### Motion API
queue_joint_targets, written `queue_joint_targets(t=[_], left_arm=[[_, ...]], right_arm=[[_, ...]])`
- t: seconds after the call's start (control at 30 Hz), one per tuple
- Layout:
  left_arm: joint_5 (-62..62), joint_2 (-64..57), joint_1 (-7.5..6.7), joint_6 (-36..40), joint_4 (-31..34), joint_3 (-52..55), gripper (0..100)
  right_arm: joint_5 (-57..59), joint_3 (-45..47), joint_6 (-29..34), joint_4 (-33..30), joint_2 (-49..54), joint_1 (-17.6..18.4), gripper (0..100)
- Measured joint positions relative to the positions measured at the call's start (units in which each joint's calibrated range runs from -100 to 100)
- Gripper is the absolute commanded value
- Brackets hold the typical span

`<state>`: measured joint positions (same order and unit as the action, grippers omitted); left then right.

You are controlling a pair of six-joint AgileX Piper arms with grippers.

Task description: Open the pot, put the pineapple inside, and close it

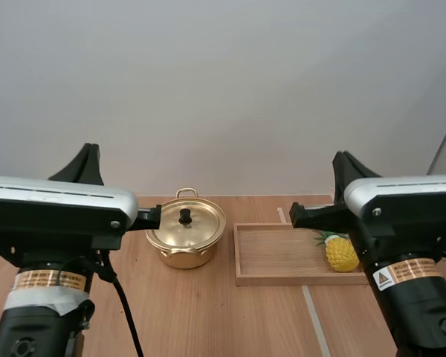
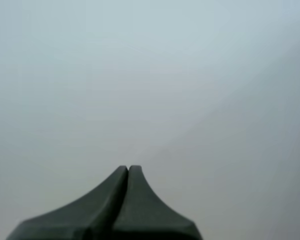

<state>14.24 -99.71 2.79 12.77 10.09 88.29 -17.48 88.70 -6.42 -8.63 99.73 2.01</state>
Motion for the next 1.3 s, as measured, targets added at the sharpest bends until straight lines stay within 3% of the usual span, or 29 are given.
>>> queue_joint_targets(t=[0.4, 0.73, 0.97, 1.17, 1.3], left_arm=[[-15.63, 1.36, 0.0, 0.0, -1.26, -15.28, 0], [-29.56, 12.99, 0.0, 0.0, -3.05, -31.99, 0], [-35.94, 22.59, 0.0, -0.24, -6.88, -43.11, 0], [-44.46, 31.55, 0.0, -3.42, -8.61, -52.51, 0], [-54.03, 36.32, 0.0, -7.2, -13.46, -59.24, 0]], right_arm=[[29.86, -18.46, -0.77, -2.16, -0.18, 0.0, 0], [38.4, -30.06, -1.19, -4.92, -9.95, 0.0, 0], [43.27, -39.95, -1.19, -11.13, -17.32, 0.0, 0], [48.37, -49.31, 1.57, -12.22, -23.75, 0.0, 0], [52.86, -53.73, 2.32, -13.34, -28.1, -0.59, 0]])
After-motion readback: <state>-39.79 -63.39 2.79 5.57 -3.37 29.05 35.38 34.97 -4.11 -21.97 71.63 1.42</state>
